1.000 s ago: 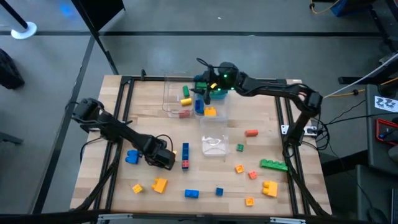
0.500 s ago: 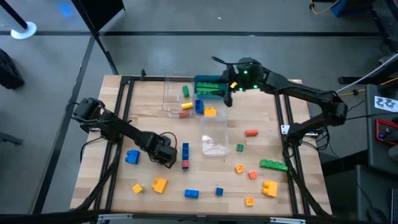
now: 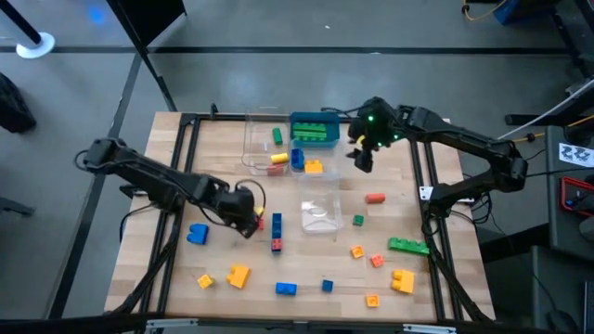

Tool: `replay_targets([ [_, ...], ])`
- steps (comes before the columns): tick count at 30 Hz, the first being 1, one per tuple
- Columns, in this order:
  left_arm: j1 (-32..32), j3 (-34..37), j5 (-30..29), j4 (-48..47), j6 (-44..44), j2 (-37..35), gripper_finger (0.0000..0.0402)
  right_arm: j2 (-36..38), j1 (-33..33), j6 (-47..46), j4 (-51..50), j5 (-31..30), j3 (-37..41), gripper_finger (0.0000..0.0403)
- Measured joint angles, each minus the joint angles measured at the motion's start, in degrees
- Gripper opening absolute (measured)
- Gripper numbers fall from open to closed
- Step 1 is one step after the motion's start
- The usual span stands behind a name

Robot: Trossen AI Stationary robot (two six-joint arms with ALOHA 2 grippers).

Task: Sort blocks by size
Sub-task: Put the blue cylindrical block into the top left transparent bin

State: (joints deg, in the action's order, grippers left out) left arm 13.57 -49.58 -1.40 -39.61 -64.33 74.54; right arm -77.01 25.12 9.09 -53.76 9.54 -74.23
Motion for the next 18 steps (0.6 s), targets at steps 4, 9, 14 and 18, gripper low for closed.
replay_targets([
  [4, -4.3, 0.0, -6.1, 0.4, 5.7, -4.5, 0.0119, -0.1, 0.0, -4.2, -9.4, 0.0, 0.0, 0.0232],
  [9, -10.7, 0.0, -13.2, 6.2, 16.9, -7.5, 0.0119, -0.1, -0.1, -8.5, -18.8, 0.1, 0.0, 0.0232],
  [14, -17.5, -0.1, -16.6, 14.4, 30.2, -6.8, 0.0119, -0.1, -2.0, -11.1, -20.4, 0.2, 0.1, 0.0232],
  [18, -23.1, -0.1, -17.5, 19.8, 37.6, -4.5, 0.0119, -0.1, -5.2, -13.0, -20.1, 0.5, 0.1, 0.0232],
])
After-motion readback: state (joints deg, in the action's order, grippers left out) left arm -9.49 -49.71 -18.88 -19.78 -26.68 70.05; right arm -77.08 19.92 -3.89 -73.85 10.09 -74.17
